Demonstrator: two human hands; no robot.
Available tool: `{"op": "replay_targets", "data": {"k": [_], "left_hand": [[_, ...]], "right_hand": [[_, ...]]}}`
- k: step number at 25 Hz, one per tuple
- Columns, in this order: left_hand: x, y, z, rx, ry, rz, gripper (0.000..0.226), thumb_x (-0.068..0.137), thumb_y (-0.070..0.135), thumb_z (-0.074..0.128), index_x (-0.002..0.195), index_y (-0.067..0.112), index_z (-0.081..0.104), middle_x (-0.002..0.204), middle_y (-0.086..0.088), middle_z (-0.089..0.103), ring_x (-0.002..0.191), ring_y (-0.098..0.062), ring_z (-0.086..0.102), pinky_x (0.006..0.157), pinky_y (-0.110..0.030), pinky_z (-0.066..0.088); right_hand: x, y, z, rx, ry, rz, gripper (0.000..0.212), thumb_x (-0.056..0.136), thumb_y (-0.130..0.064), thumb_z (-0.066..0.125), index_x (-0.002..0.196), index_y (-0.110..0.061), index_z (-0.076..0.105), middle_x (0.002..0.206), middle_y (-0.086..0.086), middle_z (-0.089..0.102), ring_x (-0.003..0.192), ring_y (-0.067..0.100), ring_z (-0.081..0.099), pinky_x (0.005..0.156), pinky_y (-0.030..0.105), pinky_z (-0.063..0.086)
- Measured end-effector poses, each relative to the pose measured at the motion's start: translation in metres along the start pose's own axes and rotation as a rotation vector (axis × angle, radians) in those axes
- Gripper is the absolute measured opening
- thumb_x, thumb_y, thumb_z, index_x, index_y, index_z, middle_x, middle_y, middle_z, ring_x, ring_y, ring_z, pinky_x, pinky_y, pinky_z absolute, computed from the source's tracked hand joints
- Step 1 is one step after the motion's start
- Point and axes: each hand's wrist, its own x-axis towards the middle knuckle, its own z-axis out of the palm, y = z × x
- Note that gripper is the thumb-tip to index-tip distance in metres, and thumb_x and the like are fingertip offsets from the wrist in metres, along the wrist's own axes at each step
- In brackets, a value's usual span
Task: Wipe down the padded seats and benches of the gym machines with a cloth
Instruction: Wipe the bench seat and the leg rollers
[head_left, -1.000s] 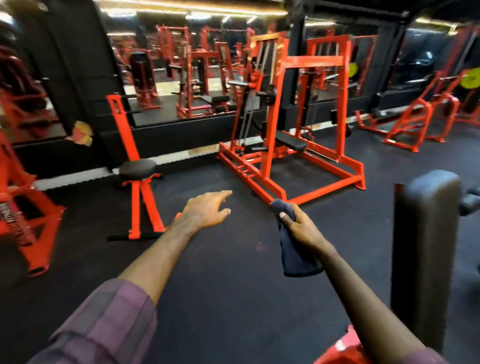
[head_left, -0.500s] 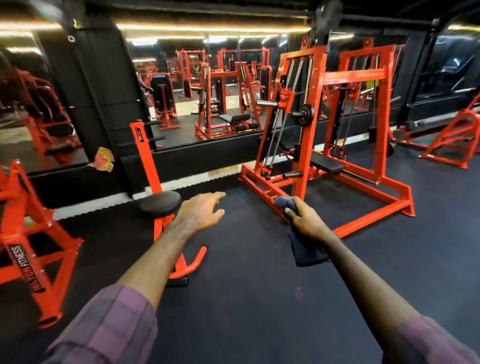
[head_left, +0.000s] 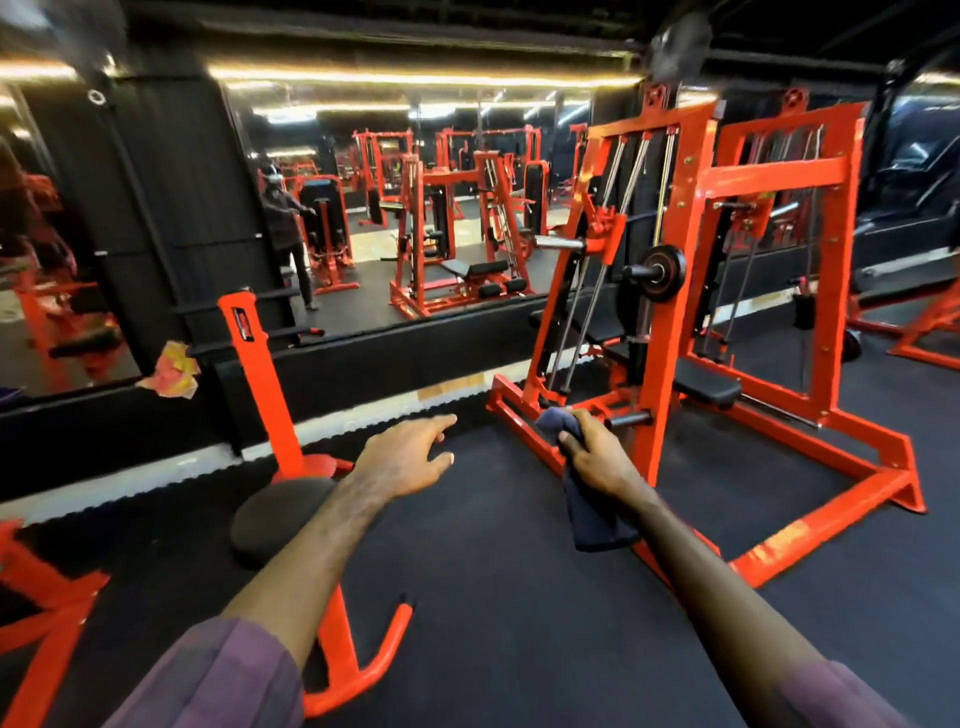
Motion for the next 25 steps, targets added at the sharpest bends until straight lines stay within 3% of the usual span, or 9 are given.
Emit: {"op": "replay_targets", "data": {"k": [4, 8, 13, 18, 21, 24, 25], "left_hand": [[0.128, -0.055, 0.008, -0.065, 0.031, -0.022, 0.066, 0.095, 0.051, 0.06, 0.157, 0.042, 0.04, 0.138, 0.017, 0.065, 0.13, -0.016, 0.06, 0.102, -0.049, 0.054], [0.259, -0.12, 0.042, -0.077, 0.033, -0.043, 0.065, 0.097, 0.051, 0.059, 0.157, 0.041, 0.038, 0.139, 0.018, 0.064, 0.133, -0.016, 0.058, 0.102, -0.05, 0.054], [0.434, -0.209, 0.1, -0.086, 0.026, -0.009, 0.071, 0.099, 0.049, 0.061, 0.162, 0.039, 0.03, 0.143, 0.016, 0.062, 0.136, -0.017, 0.056, 0.103, -0.047, 0.053], [0.633, -0.282, 0.111, -0.089, -0.034, 0.035, 0.067, 0.102, 0.049, 0.058, 0.162, 0.037, 0.033, 0.148, 0.015, 0.059, 0.139, -0.017, 0.053, 0.107, -0.043, 0.05], [0.734, -0.306, 0.122, -0.08, -0.047, 0.109, 0.065, 0.101, 0.049, 0.058, 0.16, 0.037, 0.036, 0.146, 0.013, 0.06, 0.136, -0.016, 0.056, 0.106, -0.042, 0.052], [0.845, -0.34, 0.144, -0.053, -0.022, 0.163, 0.065, 0.1, 0.05, 0.059, 0.159, 0.04, 0.037, 0.145, 0.016, 0.059, 0.136, -0.013, 0.055, 0.104, -0.038, 0.049], [0.881, -0.353, 0.155, -0.035, -0.021, 0.179, 0.065, 0.1, 0.051, 0.059, 0.16, 0.041, 0.035, 0.145, 0.017, 0.059, 0.136, -0.013, 0.055, 0.103, -0.038, 0.049]], "right_hand": [[0.147, 0.041, 0.041, -0.041, -0.029, 0.025, 0.031, 0.099, -0.003, 0.056, 0.126, -0.015, 0.064, 0.124, -0.003, 0.067, 0.122, 0.014, 0.06, 0.106, 0.027, 0.043], [0.284, 0.094, 0.096, -0.065, -0.05, 0.016, 0.032, 0.095, -0.014, 0.052, 0.121, -0.028, 0.064, 0.121, -0.009, 0.068, 0.121, 0.01, 0.061, 0.11, 0.034, 0.047], [0.449, 0.15, 0.162, -0.034, 0.03, 0.045, 0.031, 0.1, -0.007, 0.057, 0.117, -0.033, 0.06, 0.123, -0.012, 0.065, 0.119, 0.007, 0.06, 0.108, 0.032, 0.046], [0.624, 0.187, 0.207, -0.037, 0.085, 0.04, 0.044, 0.098, 0.008, 0.056, 0.11, -0.035, 0.06, 0.108, -0.014, 0.065, 0.108, -0.012, 0.059, 0.092, 0.002, 0.034], [0.719, 0.22, 0.23, -0.021, 0.133, 0.092, 0.038, 0.1, -0.002, 0.058, 0.124, -0.032, 0.06, 0.12, -0.007, 0.065, 0.116, 0.005, 0.059, 0.1, 0.016, 0.039], [0.826, 0.268, 0.261, -0.008, 0.129, 0.107, 0.031, 0.1, -0.002, 0.057, 0.121, -0.025, 0.062, 0.116, -0.009, 0.065, 0.111, -0.005, 0.059, 0.101, 0.017, 0.041], [0.863, 0.289, 0.274, -0.008, 0.161, 0.106, 0.03, 0.101, -0.004, 0.058, 0.124, -0.022, 0.063, 0.119, -0.008, 0.065, 0.115, -0.001, 0.059, 0.101, 0.018, 0.04]]}}
